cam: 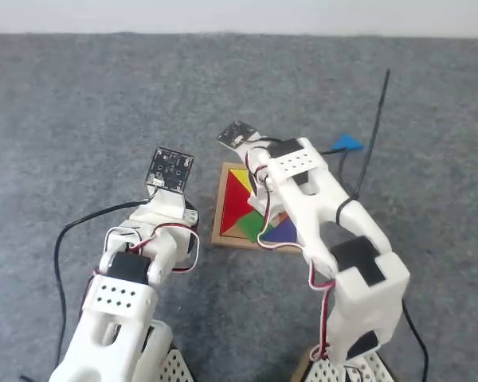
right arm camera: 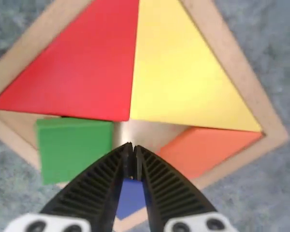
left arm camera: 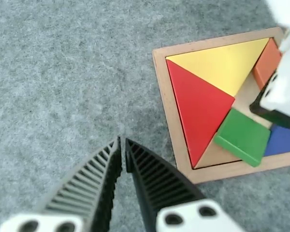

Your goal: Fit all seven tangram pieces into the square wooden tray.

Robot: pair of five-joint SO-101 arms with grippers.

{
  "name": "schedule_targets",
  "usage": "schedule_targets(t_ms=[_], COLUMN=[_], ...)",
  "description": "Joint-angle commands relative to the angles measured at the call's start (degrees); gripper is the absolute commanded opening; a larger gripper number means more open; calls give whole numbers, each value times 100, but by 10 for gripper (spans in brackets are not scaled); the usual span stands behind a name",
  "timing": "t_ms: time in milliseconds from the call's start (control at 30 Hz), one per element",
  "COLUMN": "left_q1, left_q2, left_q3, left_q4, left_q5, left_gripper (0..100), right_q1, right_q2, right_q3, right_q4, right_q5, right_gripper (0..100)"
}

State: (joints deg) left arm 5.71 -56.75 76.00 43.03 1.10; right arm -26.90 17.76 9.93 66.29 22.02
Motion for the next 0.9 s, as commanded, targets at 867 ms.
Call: schedule_targets(t_ms=[867], left_q1=[-35], left_q2=[-158], left_q3=[-330], left_q4=[-26], left_q5=[35], left_gripper=[12], right_q1=[-796], right_q2=[-1499], right_q3=[1152], right_q4=[-418], right_q5=[-44], right_gripper=[9])
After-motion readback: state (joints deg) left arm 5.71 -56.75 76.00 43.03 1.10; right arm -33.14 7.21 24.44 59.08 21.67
